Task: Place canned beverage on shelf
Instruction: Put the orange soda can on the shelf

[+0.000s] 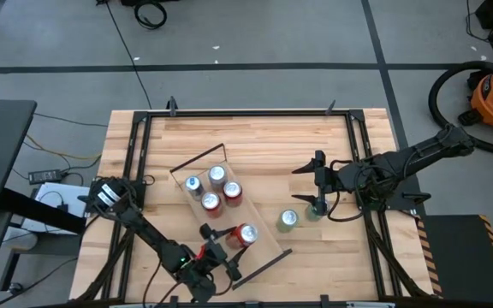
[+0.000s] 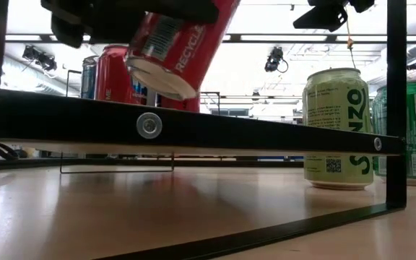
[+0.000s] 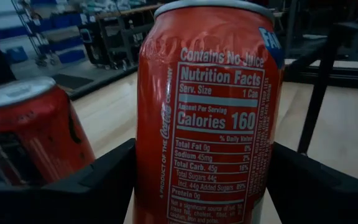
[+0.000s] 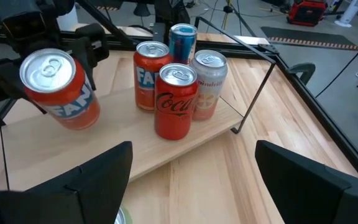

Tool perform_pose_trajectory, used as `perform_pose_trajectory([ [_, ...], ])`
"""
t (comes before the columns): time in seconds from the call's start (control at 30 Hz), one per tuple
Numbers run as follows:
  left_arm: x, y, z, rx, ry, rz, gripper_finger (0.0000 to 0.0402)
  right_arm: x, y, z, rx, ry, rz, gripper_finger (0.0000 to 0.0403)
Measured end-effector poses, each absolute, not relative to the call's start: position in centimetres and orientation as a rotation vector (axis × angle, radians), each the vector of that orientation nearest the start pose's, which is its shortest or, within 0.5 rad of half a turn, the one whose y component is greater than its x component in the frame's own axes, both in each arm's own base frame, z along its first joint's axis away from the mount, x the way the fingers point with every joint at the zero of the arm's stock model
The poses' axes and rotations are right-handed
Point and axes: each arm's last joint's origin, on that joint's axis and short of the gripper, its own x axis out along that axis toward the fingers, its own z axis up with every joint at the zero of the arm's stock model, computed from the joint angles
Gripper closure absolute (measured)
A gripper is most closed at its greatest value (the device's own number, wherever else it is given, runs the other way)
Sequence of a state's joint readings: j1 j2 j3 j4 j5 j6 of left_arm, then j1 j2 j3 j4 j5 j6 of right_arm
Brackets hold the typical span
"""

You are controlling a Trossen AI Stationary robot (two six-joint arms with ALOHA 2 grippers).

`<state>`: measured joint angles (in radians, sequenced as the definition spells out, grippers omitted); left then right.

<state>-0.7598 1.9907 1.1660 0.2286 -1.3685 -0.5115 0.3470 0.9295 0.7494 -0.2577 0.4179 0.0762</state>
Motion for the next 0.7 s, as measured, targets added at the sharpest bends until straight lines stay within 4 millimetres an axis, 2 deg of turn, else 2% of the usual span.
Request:
perform_pose_trajectory([
  [0.33,30.2,-25.1,16.3,0.107,0.169,0.649,0.0097,19.1,5.7,29.0,-0.089,0.402,-0.085,0.0053],
  [0.47,29.7,-24.7,17.0,0.048,0.170,0.647,0.0097,19.1,5.7,29.0,-0.089,0.401,-0.084,0.0053],
  [0.7,28.9,-24.9,16.2,-0.061,0.227,0.588,0.0097,19.1,5.7,29.0,-0.089,0.402,-0.084,0.0053],
])
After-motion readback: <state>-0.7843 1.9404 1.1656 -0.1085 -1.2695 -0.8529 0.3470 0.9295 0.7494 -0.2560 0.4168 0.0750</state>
